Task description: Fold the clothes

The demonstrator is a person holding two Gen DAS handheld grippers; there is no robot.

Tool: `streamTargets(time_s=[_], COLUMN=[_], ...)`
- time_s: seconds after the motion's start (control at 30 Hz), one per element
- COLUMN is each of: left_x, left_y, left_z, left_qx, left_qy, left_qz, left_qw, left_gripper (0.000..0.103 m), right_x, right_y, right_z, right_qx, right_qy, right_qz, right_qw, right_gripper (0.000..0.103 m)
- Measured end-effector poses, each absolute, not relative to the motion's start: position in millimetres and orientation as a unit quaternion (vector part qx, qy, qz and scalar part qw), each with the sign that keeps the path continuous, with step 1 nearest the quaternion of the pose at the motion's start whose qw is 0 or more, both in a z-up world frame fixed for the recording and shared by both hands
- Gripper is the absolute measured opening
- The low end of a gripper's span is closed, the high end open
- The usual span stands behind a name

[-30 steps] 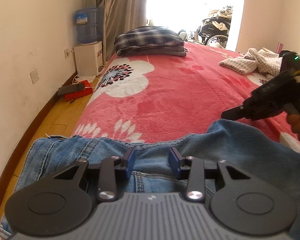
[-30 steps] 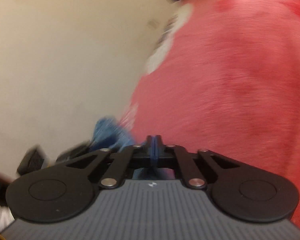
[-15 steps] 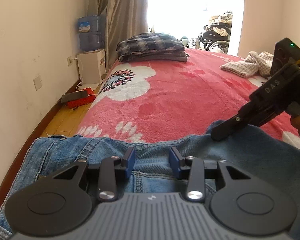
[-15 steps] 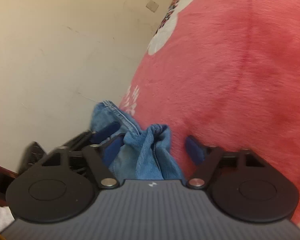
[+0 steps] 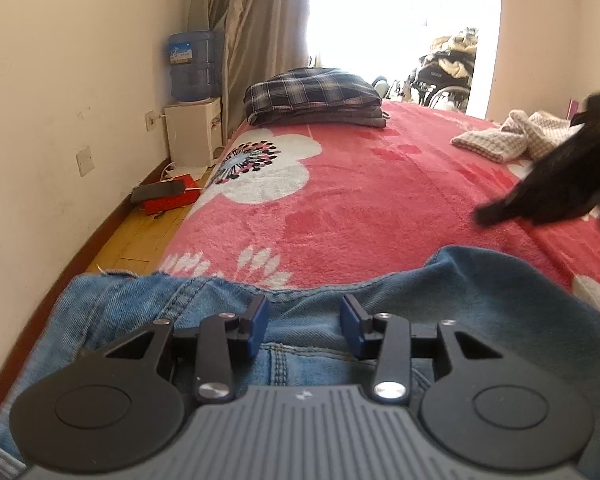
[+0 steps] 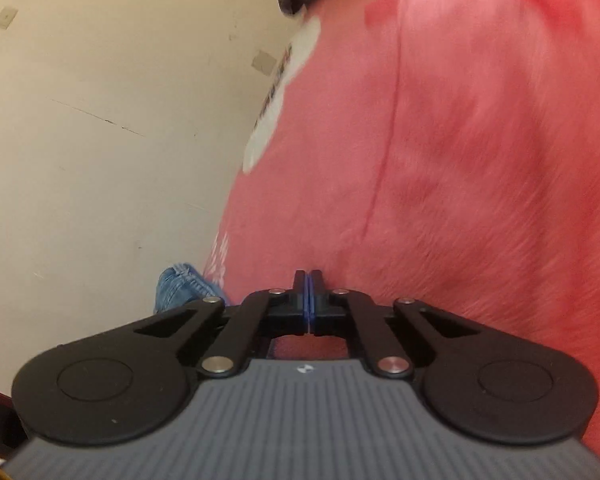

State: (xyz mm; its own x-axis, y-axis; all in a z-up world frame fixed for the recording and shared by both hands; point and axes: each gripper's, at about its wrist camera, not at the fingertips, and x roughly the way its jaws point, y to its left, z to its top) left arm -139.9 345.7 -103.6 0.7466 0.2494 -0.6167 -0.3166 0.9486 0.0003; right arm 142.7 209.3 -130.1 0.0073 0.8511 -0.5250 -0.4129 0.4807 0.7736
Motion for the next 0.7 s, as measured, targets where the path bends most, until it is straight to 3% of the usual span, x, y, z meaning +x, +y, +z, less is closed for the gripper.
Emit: streamTargets(time_s=[0.13,0.3,0.57,0.7], left_x=[-148.8,-150.1,-111.5,-114.6], left_y=[332.3,291.2,203.4,202.1], left_z=[-75.6,-51.6,-113.1,-96.3], left_qx=[-0.038,-0.038,0.098,0.089], left_qy=[0.298,0.304,0.382,0.384], left_qz=[0.168,0.066,-0.024,-0.014], left_qw=[0.939,0.950,0.919,0.919], left_gripper=[0.042,0.043,0.043,0.042], right_x=[133.5,63.5,-27.6,-52.6], right_y=[163.8,101.7,40.3,0.0], right_z=[-67.3,-21.0,-53.7,-59.4], right_qx=[0.119,-0.034,-0.066,-0.054], right_qy=[0.465,0.413,0.421,0.428], right_qz=[0.481,0.497,0.419,0.362], right_qw=[0.734,0.762,0.802,0.826], right_gripper=[0.002,0.003,0.002,0.003])
